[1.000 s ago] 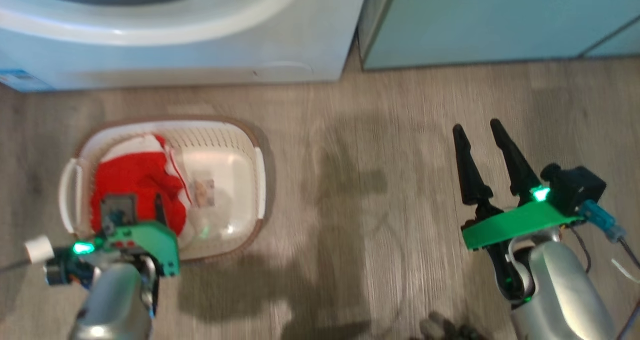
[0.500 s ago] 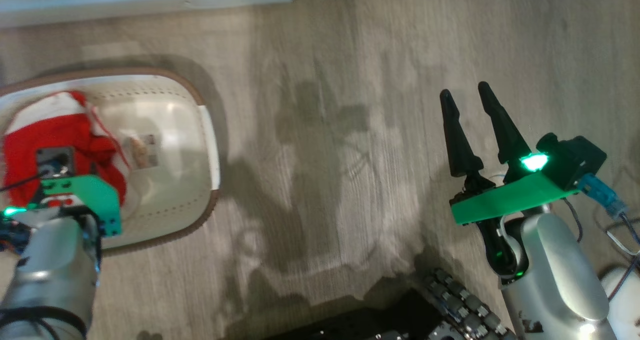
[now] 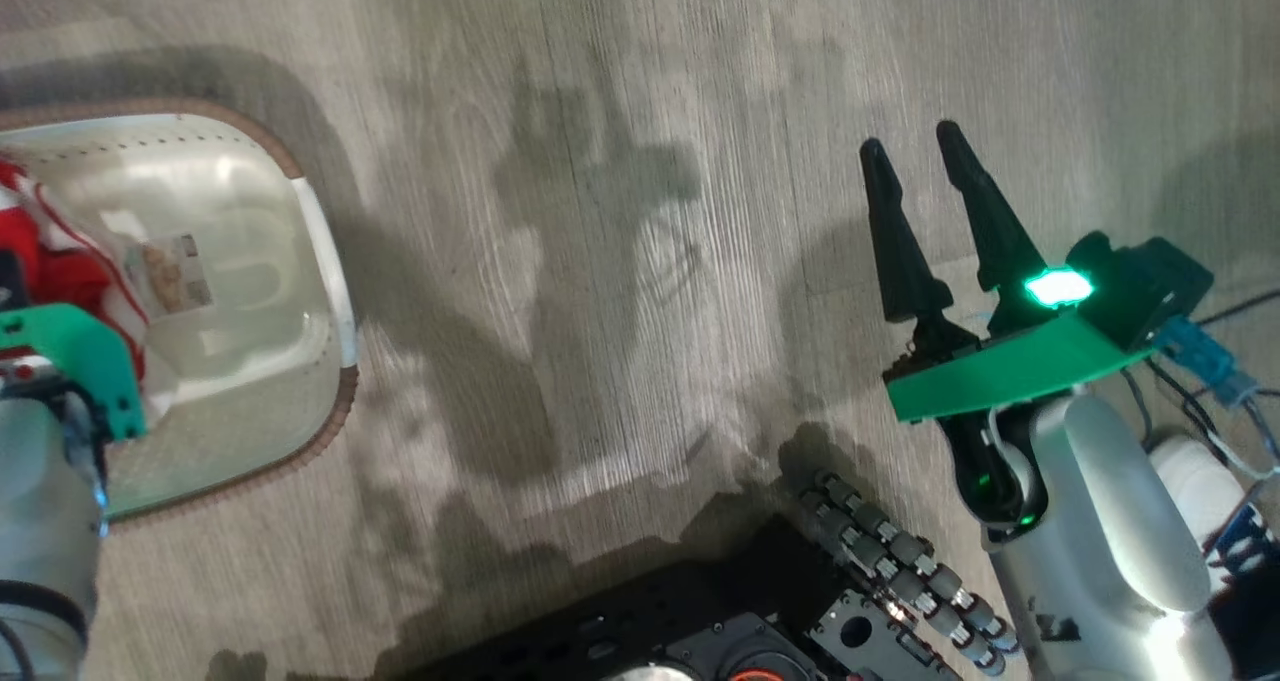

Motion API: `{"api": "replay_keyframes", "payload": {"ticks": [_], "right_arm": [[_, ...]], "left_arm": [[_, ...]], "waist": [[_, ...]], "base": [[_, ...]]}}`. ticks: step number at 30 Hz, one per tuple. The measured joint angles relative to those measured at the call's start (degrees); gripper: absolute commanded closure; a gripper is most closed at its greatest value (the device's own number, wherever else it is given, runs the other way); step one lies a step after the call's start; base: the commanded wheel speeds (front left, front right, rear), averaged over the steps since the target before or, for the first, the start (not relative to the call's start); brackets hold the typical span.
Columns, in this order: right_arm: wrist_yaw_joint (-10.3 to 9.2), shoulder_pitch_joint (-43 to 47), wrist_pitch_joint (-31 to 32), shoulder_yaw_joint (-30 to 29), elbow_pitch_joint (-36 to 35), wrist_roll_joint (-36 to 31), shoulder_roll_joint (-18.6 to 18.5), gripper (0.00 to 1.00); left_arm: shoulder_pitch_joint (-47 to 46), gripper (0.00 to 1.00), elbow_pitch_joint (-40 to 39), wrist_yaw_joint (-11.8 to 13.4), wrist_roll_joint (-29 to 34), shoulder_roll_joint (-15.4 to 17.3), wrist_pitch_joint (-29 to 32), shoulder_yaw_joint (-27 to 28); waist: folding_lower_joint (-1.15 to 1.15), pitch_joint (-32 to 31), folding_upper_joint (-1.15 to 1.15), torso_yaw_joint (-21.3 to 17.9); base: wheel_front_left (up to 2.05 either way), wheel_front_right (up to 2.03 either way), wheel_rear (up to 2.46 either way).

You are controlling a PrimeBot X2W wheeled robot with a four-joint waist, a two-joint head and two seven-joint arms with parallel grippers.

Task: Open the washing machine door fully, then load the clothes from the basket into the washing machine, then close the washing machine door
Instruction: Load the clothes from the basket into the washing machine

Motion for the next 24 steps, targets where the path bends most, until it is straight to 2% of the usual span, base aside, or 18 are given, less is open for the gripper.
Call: {"api": "replay_keyframes", "payload": {"ticks": [12, 13, 14, 15, 16, 24], "right_arm": [[0.0, -1.71, -0.01, 0.79, -0.9, 1.44, 0.01, 0.0], [0.0, -1.77, -0.01, 0.85, -0.89, 1.45, 0.01, 0.0], [0.0, -1.77, -0.01, 0.87, -0.88, 1.45, 0.01, 0.0], [0.0, -1.77, -0.01, 0.91, -0.87, 1.45, 0.01, 0.0], [0.0, -1.77, -0.01, 1.0, -0.87, 1.45, 0.01, 0.0], [0.0, -2.37, -0.01, 1.14, -0.53, 1.43, 0.01, 0.0]], "left_arm": [[-3.52, 0.0, 0.12, 0.47, 0.37, 3.63, 2.53, -1.26], [-3.63, 0.12, 0.11, 0.47, 0.36, 3.63, 2.88, -1.32], [-3.66, 0.57, 0.11, 0.47, 0.36, 3.63, 3.24, -1.33], [-3.66, 0.94, 0.13, 0.46, 0.36, 3.65, 3.54, -1.4], [-3.65, 1.0, 0.15, 0.36, 0.36, 3.75, 3.89, -1.48], [-2.89, 1.0, 0.31, -1.69, -0.67, 4.99, 4.26, -1.63]], "waist": [[0.0, 4.6, 0.0, -1.35], [0.0, 4.67, 0.0, -1.43], [0.0, 4.65, 0.0, -1.46], [0.0, 4.59, 0.0, -1.5], [0.0, 4.51, 0.0, -1.53], [0.0, 3.09, 0.0, -1.33]], "base": [[0.0, 0.0, 0.0], [0.0, 0.0, 0.0], [0.0, 0.0, 0.0], [0.0, 0.0, 0.0], [0.0, 0.0, 0.0], [0.0, 0.0, 0.0]]}}
